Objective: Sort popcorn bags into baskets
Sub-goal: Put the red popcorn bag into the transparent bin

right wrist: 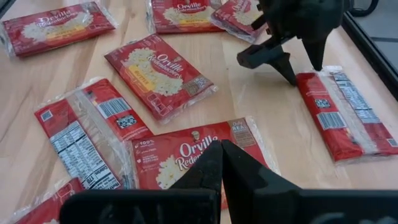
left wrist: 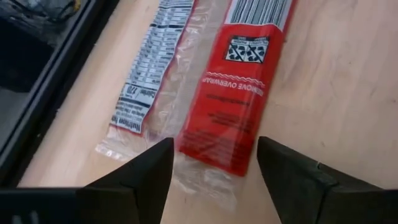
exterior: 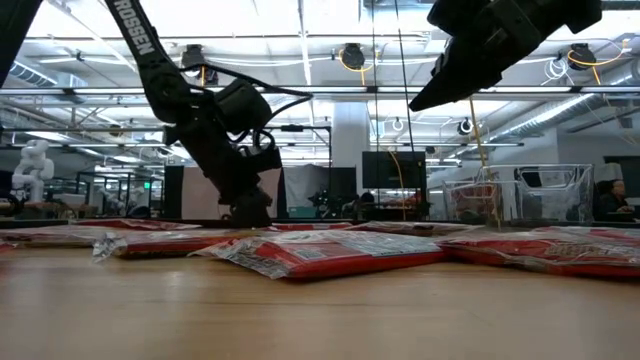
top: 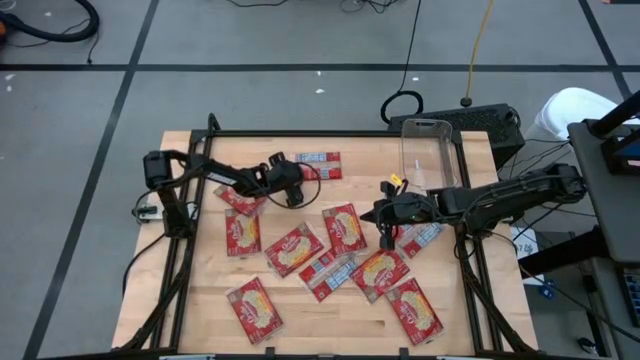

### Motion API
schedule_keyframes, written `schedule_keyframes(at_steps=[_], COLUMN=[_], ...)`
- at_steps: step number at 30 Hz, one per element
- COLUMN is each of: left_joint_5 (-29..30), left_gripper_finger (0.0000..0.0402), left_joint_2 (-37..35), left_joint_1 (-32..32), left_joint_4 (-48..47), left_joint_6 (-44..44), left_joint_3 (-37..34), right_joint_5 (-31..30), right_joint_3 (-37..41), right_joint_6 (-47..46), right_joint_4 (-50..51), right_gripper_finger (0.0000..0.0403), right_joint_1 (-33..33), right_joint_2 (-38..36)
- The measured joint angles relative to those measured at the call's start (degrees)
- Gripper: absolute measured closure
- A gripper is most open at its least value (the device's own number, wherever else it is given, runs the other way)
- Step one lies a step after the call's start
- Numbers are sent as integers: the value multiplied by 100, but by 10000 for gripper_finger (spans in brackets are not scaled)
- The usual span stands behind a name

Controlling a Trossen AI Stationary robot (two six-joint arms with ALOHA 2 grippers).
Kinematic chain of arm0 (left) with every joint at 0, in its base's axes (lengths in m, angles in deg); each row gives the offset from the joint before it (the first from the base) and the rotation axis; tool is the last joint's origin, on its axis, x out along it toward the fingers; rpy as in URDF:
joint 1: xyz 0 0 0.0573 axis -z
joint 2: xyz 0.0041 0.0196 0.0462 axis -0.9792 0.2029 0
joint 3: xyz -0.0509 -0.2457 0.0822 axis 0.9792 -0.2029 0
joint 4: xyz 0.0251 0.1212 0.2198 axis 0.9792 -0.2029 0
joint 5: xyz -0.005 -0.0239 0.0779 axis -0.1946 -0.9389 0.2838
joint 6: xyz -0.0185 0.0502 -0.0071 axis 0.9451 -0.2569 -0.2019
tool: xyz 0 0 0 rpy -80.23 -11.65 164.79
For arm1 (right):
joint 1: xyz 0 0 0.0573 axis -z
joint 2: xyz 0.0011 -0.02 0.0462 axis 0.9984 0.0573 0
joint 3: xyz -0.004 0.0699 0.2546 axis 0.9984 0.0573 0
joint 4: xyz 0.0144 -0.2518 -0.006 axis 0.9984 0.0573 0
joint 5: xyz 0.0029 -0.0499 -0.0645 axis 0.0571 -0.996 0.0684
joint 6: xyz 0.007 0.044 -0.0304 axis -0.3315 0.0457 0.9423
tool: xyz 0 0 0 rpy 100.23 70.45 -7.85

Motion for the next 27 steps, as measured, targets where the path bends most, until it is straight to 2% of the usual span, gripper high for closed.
schedule_keyframes(at_steps=[4,8,10,11,14,22,27], left_joint_5=[-343,-714,-703,-676,-627,-673,-704], left_gripper_finger=[221,323,375,387,394,399,400], left_joint_2=[7,11,19,21,-73,-936,-1379], left_joint_1=[-137,-230,-231,-230,-152,251,410], left_joint_4=[-59,-79,-62,-24,15,-78,-247], left_joint_6=[-21,-133,-99,-35,18,526,716], left_joint_3=[6,2,-2,-5,-21,-29,-29], right_joint_5=[0,0,0,-2,-59,-1181,-1717], right_joint_3=[0,0,0,0,0,-2,-2], right_joint_6=[19,8,2,-7,-21,-240,-148], right_joint_4=[-170,-265,-347,-420,-711,-1226,-1861], right_gripper_finger=[403,403,403,403,403,402,369], right_joint_1=[0,0,0,0,0,-15,-20], right_joint_2=[0,0,0,0,24,639,1395])
